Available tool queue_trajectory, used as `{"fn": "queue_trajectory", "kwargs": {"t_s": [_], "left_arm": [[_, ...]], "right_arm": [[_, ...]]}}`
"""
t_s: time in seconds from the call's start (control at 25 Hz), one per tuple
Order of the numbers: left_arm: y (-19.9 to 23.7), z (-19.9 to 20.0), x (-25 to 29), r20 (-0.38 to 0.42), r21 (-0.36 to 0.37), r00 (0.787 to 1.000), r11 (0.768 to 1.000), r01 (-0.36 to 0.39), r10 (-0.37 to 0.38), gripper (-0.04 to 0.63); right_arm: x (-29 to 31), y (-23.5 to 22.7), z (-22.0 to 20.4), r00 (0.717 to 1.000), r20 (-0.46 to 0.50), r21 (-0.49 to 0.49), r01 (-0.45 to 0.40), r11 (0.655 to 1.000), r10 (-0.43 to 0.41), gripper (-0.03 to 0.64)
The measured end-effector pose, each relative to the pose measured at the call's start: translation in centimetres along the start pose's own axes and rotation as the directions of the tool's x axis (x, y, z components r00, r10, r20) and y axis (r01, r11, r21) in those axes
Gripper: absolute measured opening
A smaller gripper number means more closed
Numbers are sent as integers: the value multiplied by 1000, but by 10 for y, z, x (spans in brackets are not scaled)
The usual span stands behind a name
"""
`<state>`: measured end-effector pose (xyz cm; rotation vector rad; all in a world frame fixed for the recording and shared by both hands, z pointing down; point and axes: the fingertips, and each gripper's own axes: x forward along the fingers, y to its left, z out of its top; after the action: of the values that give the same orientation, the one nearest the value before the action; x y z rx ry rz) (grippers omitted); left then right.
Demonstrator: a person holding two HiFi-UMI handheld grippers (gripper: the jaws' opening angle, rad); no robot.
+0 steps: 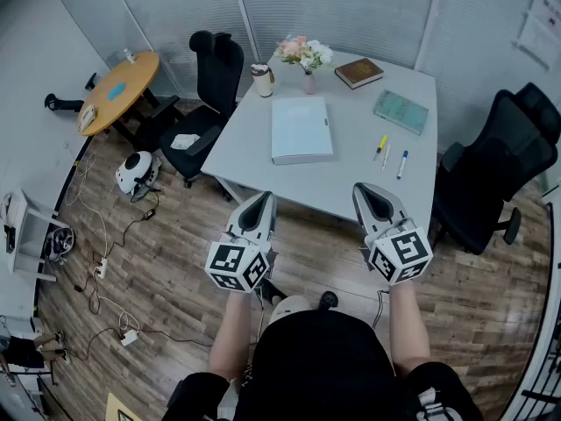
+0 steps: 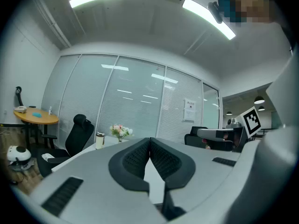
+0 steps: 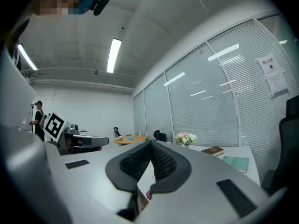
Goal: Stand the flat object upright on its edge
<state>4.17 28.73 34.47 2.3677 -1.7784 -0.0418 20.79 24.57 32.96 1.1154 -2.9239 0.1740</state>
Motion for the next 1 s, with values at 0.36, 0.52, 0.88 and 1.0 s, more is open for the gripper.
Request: {"fn": "queue_trajectory", "kwargs": {"t_s": [0.36, 0.52, 0.88, 1.0], "left_arm": [[-26, -3, -3, -10, 20, 1000, 1000, -7, 7, 23], [-30, -4, -5, -4, 28, 1000, 999, -26, 26, 23], [-11, -22, -4, -42, 2, 998, 998, -55, 55, 23], [-1, -25, 4, -55, -3, 997, 998, -56, 55, 23]], "right_arm": [[-20, -3, 0, 1000, -2, -12, -19, 1000, 19, 15], [-22, -16, -3, 1000, 22, 28, 16, 999, -17, 17], [-8, -18, -25, 1000, -21, 34, 22, 999, -21, 17], [4, -21, -30, 999, -40, 36, 24, 999, -23, 17]]}}
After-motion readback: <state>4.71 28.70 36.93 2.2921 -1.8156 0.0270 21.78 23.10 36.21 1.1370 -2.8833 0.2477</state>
